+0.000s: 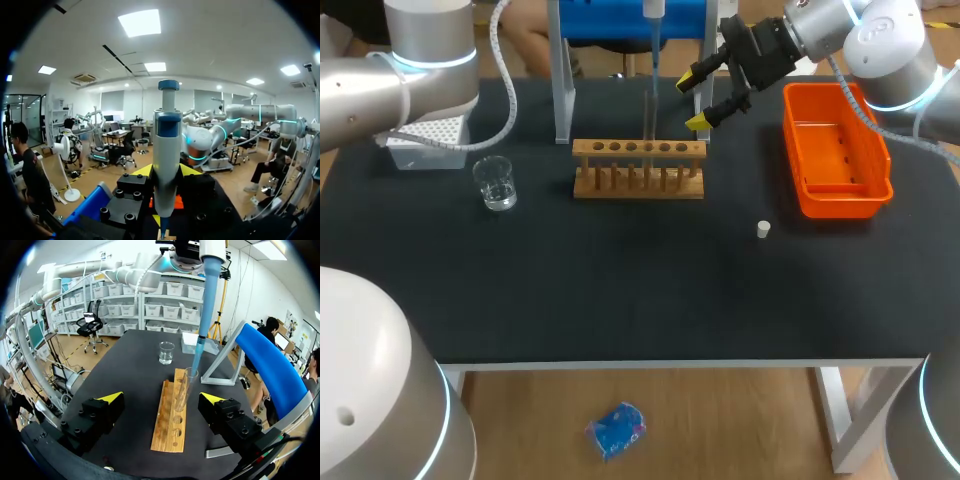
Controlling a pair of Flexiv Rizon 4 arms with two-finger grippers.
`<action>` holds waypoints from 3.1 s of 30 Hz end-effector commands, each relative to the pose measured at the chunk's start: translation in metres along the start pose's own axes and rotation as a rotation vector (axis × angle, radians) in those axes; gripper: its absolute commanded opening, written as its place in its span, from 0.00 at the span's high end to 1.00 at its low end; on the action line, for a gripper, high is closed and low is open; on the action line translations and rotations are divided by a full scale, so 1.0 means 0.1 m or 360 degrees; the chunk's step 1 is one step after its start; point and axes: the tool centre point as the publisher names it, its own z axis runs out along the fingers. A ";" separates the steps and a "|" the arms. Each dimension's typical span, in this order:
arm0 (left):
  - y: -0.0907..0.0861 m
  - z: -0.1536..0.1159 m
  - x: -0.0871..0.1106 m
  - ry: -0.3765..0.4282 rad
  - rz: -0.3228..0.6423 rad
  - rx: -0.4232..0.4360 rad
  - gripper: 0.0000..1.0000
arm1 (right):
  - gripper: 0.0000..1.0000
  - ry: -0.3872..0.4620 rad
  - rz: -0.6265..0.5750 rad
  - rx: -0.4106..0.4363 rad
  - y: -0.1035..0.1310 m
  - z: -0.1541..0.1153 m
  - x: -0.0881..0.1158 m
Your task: Invert the test tube, pick up the pipette, mount the tip to pipette, aspirate from beaker and dispense into the tube, eject the tip, return the pipette, and cap with the stopper.
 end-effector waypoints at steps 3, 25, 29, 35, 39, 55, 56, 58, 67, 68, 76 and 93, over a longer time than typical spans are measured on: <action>0.02 -0.03 -0.01 -0.0024 0.0015 -0.0003 1.00 | 0.00 0.0003 -0.0001 0.0003 0.00 -0.01 0.00; 0.08 -0.13 0.04 -0.0102 -0.0014 -0.0076 1.00 | 0.00 0.0003 -0.0001 0.0003 0.00 -0.01 0.00; 0.09 -0.11 0.06 -0.0074 -0.0043 -0.0077 1.00 | 0.00 0.0003 -0.0001 0.0003 0.00 -0.01 0.00; 0.11 -0.08 0.07 -0.0055 -0.0072 -0.0069 1.00 | 0.00 0.0003 -0.0001 0.0003 0.00 -0.01 0.00; 0.11 -0.07 0.07 -0.0045 -0.0083 -0.0050 1.00 | 0.00 0.0003 -0.0001 0.0003 0.00 -0.01 0.00; 0.10 -0.04 0.00 -0.0052 -0.0051 -0.0034 1.00 | 0.00 0.0003 -0.0001 0.0003 0.00 -0.01 0.00; 0.09 -0.04 -0.01 -0.0053 -0.0048 -0.0033 1.00 | 0.00 0.0003 -0.0001 0.0003 0.00 -0.01 0.00; 0.09 -0.04 -0.02 -0.0056 -0.0042 -0.0033 1.00 | 0.00 0.0003 -0.0001 0.0003 0.00 -0.01 0.00; 0.08 -0.08 -0.06 -0.0080 -0.0025 -0.0032 1.00 | 0.00 0.0003 -0.0001 0.0003 0.00 -0.01 0.00; 0.07 -0.08 -0.06 -0.0082 -0.0023 -0.0031 1.00 | 0.00 0.0003 -0.0001 0.0003 0.00 -0.01 0.00; 0.09 -0.08 -0.05 -0.0083 -0.0014 -0.0024 1.00 | 0.00 0.0003 -0.0001 0.0003 0.00 -0.01 0.00; 0.19 -0.05 0.01 -0.0084 -0.0010 -0.0032 1.00 | 0.00 0.0003 -0.0001 0.0003 0.00 -0.01 0.00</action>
